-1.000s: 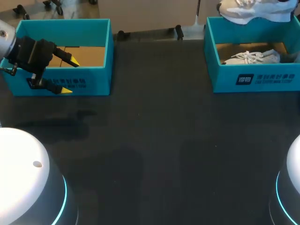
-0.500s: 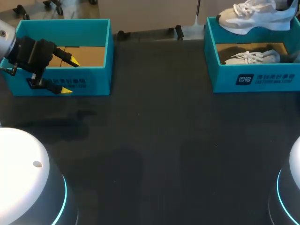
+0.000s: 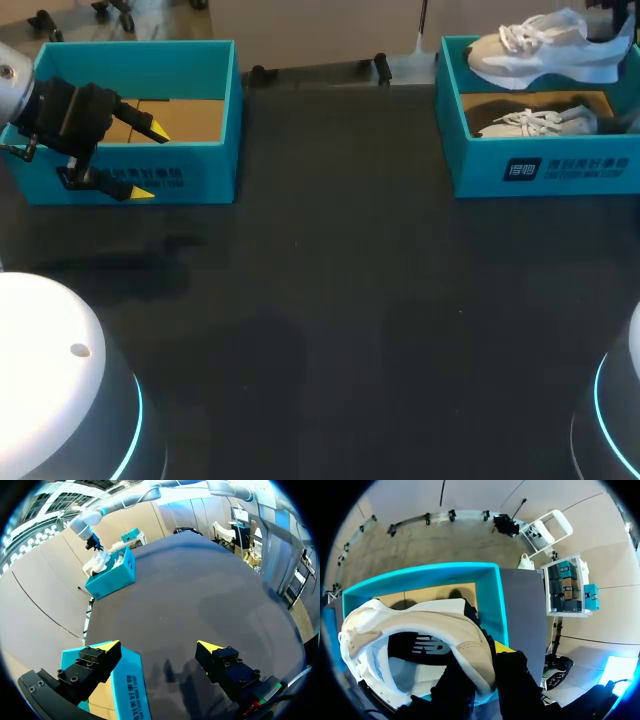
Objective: Take the shoe out of the shoebox, open the shoe tongue, remove and reinsert the insole, then place the shoe into the shoebox
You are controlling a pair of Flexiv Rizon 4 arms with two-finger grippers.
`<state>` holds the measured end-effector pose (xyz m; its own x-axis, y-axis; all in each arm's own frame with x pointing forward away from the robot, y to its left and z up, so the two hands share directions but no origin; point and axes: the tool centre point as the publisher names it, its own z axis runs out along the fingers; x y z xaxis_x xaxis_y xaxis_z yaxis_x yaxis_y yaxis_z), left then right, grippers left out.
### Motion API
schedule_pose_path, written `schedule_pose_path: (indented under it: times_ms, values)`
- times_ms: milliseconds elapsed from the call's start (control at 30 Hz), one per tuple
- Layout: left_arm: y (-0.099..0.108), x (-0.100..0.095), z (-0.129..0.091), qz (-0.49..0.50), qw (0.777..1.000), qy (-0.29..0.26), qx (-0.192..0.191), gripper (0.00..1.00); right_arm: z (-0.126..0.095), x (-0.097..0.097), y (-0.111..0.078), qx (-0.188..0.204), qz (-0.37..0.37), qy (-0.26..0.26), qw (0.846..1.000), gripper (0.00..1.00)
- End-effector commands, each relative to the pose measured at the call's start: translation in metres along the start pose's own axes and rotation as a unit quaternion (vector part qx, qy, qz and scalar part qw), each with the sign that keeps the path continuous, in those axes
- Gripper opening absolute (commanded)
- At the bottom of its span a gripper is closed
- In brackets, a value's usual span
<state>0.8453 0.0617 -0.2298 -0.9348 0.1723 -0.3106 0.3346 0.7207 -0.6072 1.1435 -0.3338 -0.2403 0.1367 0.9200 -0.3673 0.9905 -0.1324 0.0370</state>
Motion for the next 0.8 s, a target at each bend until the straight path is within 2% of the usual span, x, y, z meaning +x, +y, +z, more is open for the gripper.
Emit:
schedule_pose_path:
  times_ms: [33, 800]
  values:
    - [0.0, 0.0, 0.0, 0.0, 1.0, 0.001, -0.002, 1.0, 0.01, 0.004, 0.013, 0.008, 0.004, -0.007, 1.0, 0.0]
    - [0.0, 0.0, 0.0, 0.0, 1.0, 0.001, -0.002, 1.0, 0.052, 0.009, 0.024, 0.014, 0.029, -0.029, 0.999, 0.0]
